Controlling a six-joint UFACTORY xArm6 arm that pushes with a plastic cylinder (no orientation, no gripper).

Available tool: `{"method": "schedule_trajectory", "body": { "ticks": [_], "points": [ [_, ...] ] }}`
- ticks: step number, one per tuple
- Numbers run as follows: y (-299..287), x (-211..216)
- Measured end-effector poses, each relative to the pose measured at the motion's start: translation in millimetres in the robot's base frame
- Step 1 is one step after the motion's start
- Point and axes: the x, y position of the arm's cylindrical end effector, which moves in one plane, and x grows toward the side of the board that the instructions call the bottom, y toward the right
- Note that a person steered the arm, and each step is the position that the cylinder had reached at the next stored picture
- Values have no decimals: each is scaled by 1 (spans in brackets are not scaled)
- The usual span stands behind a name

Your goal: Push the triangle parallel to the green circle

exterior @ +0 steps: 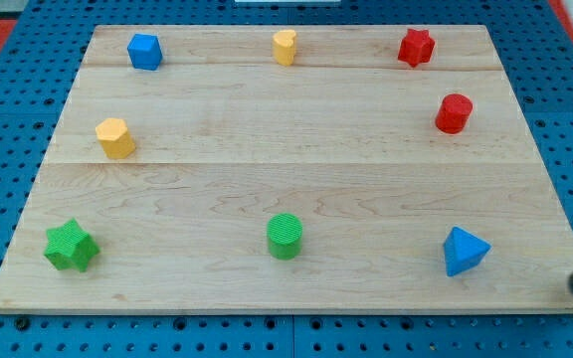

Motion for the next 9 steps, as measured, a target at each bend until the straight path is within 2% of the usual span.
{"method": "schedule_trajectory", "body": {
  "ticks": [1, 2, 5, 7, 9],
  "points": [
    [-47, 1],
    [-71, 1],
    [-61, -6],
    [-105, -48],
    [-113, -50]
  ]
}}
